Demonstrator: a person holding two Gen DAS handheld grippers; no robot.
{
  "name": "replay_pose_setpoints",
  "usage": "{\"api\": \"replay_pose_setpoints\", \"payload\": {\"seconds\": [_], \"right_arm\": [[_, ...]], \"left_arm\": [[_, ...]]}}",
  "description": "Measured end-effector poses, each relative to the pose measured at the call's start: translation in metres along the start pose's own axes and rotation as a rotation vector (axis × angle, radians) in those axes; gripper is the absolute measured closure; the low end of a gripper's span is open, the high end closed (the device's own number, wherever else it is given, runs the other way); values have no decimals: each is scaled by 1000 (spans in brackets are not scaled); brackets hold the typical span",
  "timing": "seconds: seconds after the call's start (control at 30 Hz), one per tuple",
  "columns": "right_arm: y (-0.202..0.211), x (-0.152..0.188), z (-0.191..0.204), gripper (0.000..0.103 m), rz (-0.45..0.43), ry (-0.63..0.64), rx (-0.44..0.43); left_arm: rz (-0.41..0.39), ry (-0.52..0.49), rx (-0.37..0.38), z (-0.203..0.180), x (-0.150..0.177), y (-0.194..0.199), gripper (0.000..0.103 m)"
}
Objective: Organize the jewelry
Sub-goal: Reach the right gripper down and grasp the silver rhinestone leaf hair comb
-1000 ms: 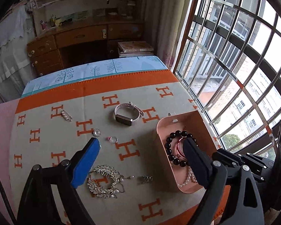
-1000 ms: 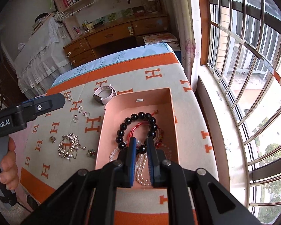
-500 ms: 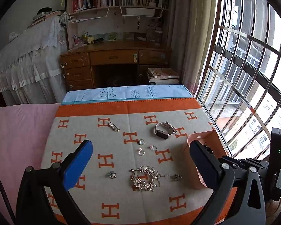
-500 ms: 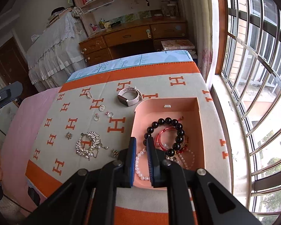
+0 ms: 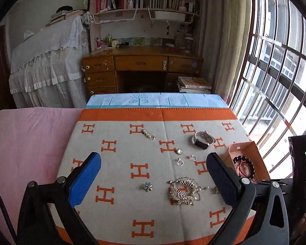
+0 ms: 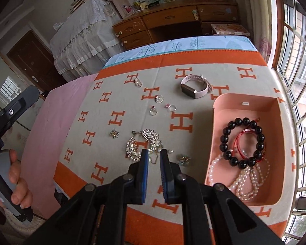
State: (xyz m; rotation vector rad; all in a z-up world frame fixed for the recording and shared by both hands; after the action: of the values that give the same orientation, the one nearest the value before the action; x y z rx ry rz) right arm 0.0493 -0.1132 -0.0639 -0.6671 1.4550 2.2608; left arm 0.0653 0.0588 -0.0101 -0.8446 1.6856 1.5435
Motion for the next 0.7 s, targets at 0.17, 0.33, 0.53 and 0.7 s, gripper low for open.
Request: {"api": "replay_pose_setpoints", "payload": {"seconds": [0.17, 0.33, 0.53, 0.7], "right_arm": [[-40, 10, 13, 91, 120, -55, -50], [-72, 11, 29, 73, 172, 29, -18], [-92, 7, 50, 60, 186, 182, -18], [-107, 6, 65, 60, 227, 307, 15]], "left_arm": [[107, 44, 17, 26, 29, -27, 1], [124, 81, 6, 55, 49, -38, 1], [137, 132, -2, 86, 62, -47, 1], [154, 157, 1, 99, 71, -57, 1]]}}
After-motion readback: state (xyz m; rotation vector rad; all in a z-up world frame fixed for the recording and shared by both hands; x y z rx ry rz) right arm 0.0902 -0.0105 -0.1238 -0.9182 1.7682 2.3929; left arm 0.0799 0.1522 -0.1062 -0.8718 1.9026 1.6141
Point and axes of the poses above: each gripper's, at about its wrist camera, not at the fingertips, and y roughly against the way its jaws point, z to its left, x to its underside, the point moved 1 cm from there along -y, roughly the way its jaws point, and after that the axes turned 10 degrees about -z, right-handed, at the moved point
